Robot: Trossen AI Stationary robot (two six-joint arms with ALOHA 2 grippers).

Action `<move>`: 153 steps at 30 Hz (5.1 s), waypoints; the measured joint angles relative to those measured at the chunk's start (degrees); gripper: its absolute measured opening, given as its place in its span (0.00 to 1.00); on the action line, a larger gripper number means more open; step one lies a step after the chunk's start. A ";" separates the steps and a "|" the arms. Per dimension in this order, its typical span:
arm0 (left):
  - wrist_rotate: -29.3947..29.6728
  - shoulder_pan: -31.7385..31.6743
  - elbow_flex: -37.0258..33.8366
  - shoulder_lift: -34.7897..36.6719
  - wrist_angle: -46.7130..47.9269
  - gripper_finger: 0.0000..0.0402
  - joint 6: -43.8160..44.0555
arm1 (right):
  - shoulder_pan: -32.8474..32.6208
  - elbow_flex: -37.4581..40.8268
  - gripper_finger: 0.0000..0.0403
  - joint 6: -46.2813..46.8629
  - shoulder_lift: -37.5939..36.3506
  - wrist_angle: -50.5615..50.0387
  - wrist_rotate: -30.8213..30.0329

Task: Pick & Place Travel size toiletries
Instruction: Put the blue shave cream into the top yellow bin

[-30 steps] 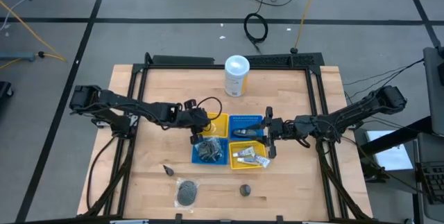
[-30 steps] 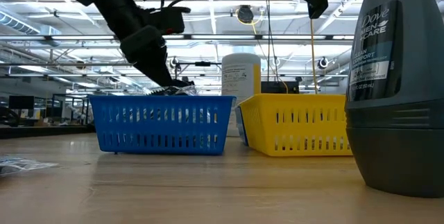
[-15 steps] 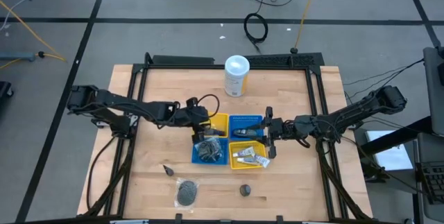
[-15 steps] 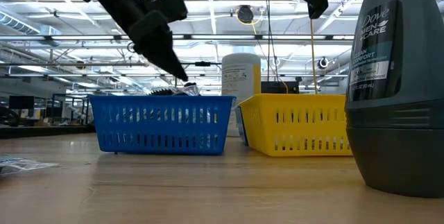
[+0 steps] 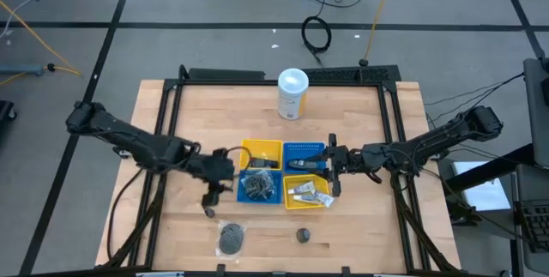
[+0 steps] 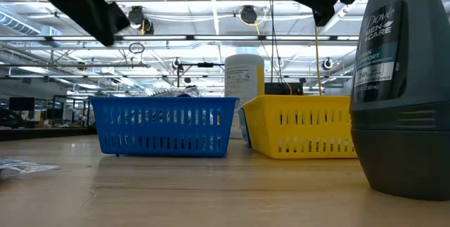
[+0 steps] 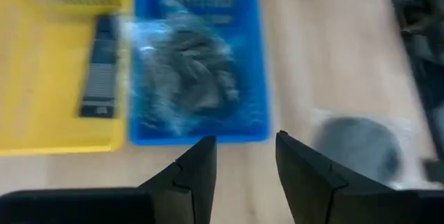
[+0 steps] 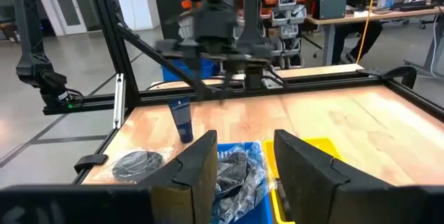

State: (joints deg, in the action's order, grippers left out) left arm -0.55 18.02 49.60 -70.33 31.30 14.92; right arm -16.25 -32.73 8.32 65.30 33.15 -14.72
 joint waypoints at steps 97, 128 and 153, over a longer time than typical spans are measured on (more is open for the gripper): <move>5.34 21.75 0.68 -6.86 8.04 0.01 2.87 | 0.03 0.07 0.32 -1.53 0.00 -0.46 -0.13; 23.04 -1.53 10.14 -2.36 0.32 0.01 -20.27 | 0.02 0.07 0.32 -1.53 0.00 -1.70 -0.15; 7.83 -19.65 -5.18 -2.43 -21.63 0.01 -23.69 | 0.02 0.07 0.32 -1.55 0.00 -1.71 -0.12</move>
State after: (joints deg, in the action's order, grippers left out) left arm 7.29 -1.63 44.42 -72.75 9.67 -8.78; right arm -16.23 -32.67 6.76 65.30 31.43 -14.84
